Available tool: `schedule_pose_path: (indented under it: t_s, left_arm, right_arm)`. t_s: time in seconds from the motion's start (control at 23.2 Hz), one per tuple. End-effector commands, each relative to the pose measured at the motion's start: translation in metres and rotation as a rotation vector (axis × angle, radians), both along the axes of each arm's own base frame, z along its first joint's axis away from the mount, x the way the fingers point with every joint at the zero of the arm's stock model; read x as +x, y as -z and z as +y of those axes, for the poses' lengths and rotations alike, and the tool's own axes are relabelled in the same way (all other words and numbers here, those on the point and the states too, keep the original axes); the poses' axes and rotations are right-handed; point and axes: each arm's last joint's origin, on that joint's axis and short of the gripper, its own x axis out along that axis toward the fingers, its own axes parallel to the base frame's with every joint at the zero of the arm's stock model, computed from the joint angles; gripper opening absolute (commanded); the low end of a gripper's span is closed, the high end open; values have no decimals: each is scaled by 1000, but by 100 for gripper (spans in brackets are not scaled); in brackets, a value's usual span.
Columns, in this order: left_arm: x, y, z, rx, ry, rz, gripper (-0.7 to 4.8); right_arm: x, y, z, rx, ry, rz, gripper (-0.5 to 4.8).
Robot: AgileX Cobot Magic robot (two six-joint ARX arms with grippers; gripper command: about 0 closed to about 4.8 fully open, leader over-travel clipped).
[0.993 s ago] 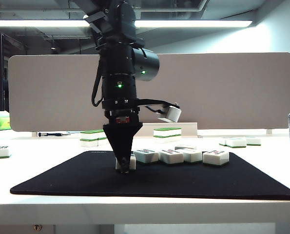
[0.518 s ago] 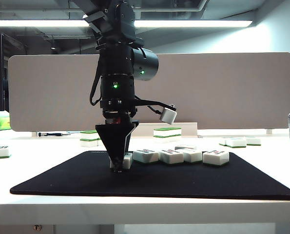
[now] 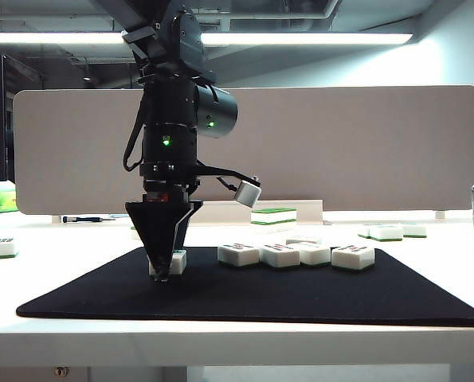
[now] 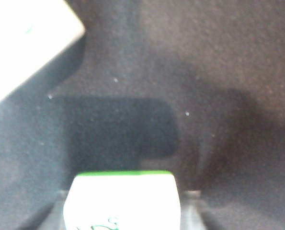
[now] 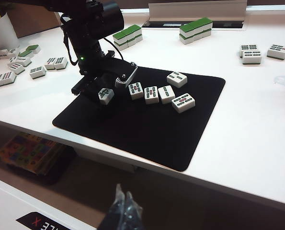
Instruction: Align six mahjong tiles in a row on the table.
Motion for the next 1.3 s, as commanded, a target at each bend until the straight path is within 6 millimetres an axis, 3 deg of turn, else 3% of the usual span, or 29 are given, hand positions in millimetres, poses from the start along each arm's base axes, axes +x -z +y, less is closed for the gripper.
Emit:
schedule_pose_path:
  t_s: [0.04, 0.09, 0.17, 0.3, 0.39, 0.52, 0.65, 0.86, 1.3]
  left_arm:
    - [-1, -4, 0, -4, -24, -1, 321]
    - [-2, -9, -1, -14, -38, -11, 348]
    - [-7, -23, -1, -37, -48, -41, 348]
    - [-9, -45, -16, -174, -203, -167, 344]
    - [-3, -51, -40, -429, -464, -183, 344]
    - [-9, -55, -74, -632, -409, -186, 341]
    - [-11, -47, -85, -642, -382, -191, 340]
    - [-4, -17, -91, -574, -403, -179, 340]
    - [3, 10, -95, -531, -418, -185, 322]
  right_arm:
    - [-3, 0, 0, -3, 0, -29, -1]
    - [-3, 0, 0, -3, 0, -28, -1]
    - [-3, 0, 0, -3, 1, -28, -1]
    - [-3, 0, 0, -3, 1, -29, -1]
    - [-3, 0, 0, -3, 0, -28, -1]
    - [-3, 0, 0, -3, 1, -29, -1]
    - [-3, 0, 0, -3, 0, -29, -1]
    - [-3, 0, 0, -3, 1, -28, -1]
    - [-3, 0, 0, -3, 1, -29, -1]
